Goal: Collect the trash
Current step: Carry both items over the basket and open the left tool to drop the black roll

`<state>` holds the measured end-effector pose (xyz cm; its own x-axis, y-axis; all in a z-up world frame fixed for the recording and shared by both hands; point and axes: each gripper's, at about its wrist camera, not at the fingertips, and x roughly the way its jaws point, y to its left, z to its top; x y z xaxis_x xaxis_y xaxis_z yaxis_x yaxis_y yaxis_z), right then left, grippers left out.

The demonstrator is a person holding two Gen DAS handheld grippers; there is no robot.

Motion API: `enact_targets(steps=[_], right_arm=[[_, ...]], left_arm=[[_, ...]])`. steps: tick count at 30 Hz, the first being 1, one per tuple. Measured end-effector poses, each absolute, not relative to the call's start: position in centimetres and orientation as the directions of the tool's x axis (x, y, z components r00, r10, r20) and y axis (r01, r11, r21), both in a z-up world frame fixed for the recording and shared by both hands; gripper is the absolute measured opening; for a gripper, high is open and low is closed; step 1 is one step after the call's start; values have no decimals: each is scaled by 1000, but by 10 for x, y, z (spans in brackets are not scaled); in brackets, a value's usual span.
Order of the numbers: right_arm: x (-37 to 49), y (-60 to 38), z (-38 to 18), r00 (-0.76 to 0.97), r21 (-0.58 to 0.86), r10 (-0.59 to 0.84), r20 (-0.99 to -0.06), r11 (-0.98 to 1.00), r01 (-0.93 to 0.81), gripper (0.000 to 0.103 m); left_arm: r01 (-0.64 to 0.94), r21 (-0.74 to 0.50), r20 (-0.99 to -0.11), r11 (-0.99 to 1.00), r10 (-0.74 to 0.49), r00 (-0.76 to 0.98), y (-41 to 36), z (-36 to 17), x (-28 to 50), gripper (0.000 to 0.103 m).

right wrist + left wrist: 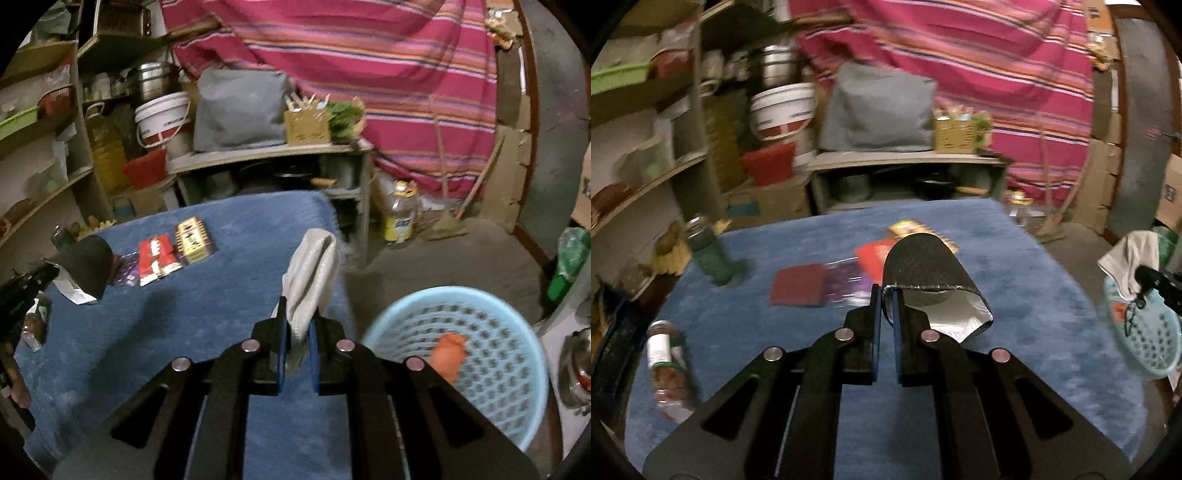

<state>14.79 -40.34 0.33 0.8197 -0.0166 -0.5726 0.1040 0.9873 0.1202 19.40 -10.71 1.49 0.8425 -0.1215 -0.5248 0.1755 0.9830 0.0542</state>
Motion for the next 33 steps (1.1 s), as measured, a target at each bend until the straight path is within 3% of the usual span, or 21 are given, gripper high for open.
enact_targets(steps=[13, 33], right_arm=[[79, -522, 18, 798, 77, -187, -572, 957, 279, 10], [66, -562, -19, 750, 84, -214, -626, 938, 337, 10]], left_arm=[[451, 12, -540, 892, -374, 754, -270, 4, 156, 5], [594, 7, -616, 805, -464, 637, -380, -33, 159, 6]])
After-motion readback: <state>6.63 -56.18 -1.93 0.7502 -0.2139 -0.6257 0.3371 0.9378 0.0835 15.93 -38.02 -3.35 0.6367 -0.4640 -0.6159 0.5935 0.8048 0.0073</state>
